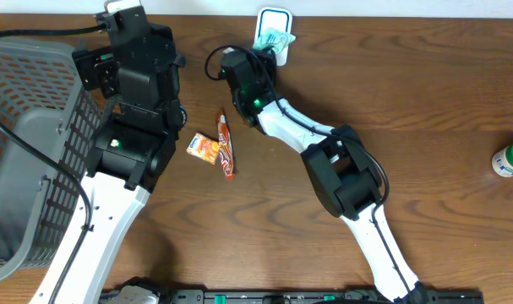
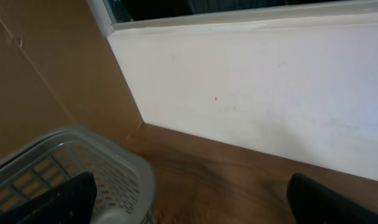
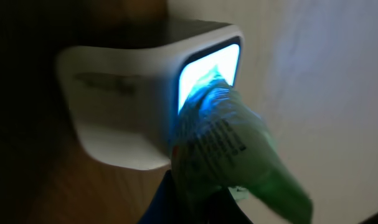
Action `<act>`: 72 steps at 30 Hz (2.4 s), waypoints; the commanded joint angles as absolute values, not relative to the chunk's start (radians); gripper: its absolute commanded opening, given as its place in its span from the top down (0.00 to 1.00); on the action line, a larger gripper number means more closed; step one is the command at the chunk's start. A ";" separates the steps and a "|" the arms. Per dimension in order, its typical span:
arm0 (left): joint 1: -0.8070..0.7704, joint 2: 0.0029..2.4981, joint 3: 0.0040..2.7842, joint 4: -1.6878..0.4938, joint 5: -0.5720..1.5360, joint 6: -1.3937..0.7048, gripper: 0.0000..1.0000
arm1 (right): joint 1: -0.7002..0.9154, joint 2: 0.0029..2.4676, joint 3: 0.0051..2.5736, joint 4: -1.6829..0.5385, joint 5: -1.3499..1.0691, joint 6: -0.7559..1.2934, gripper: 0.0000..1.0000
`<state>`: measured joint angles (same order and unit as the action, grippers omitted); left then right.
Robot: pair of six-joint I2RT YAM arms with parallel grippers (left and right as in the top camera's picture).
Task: Scan the item barcode
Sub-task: 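Hold the tissue pack against the scanner window with the right gripper, then carry the tissue pack to the right edge beside the jar and release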
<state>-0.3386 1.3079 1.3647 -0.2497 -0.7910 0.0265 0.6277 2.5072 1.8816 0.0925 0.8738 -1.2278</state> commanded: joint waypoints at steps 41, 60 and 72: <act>-0.338 1.241 1.359 -0.239 -0.793 0.020 0.02 | -0.320 2.114 1.673 -0.829 0.670 -0.292 0.97; -0.338 1.249 1.359 -0.263 -0.794 -0.077 0.02 | -0.028 2.057 1.715 -0.881 0.183 -0.100 0.01; -0.338 1.245 1.359 -0.252 -0.794 -0.076 0.02 | 0.428 2.057 1.713 -1.002 -0.270 0.027 0.01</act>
